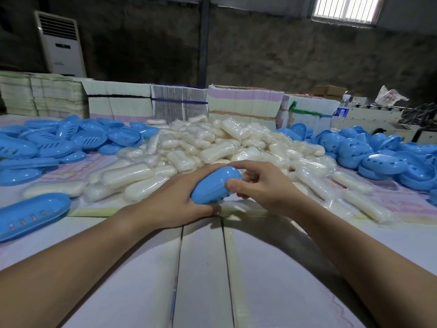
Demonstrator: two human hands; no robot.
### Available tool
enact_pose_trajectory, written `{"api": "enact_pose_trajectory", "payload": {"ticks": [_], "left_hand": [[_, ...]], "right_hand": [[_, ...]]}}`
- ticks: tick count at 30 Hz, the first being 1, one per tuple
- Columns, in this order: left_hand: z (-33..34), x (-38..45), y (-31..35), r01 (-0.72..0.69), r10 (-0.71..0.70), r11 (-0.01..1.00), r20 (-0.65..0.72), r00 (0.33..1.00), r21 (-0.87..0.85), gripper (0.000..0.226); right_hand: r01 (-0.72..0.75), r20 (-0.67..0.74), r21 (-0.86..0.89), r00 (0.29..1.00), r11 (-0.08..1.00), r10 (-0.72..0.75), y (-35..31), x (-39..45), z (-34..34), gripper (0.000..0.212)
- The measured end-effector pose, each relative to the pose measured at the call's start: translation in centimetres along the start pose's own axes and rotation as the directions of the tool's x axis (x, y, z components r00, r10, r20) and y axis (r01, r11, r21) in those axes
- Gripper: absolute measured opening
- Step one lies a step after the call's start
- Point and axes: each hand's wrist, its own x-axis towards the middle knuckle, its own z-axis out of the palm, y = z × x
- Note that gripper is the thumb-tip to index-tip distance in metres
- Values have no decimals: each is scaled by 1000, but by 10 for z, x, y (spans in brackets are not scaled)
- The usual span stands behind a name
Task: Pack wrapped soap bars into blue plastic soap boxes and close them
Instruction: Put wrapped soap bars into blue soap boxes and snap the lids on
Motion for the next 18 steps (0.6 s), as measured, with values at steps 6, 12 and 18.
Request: {"api": "enact_pose_trajectory", "payload": {"ticks": [6,12,18], "left_hand": [[-3,0,-2,108,-106,989,20,994,-102,57],[-11,-1,2,106,-114,992,-135,984,-63,51],[-10,2,4,48,-59,998,-296,953,-44,47]], "right_hand": [[129,58,-152,991,980,-122,-10,-2,-10,35],[241,-5,-147,970,959,-244,-11,-4,-9,49],[275,-136,-231,941,933,-311,-17,-6,-11,48]]}}
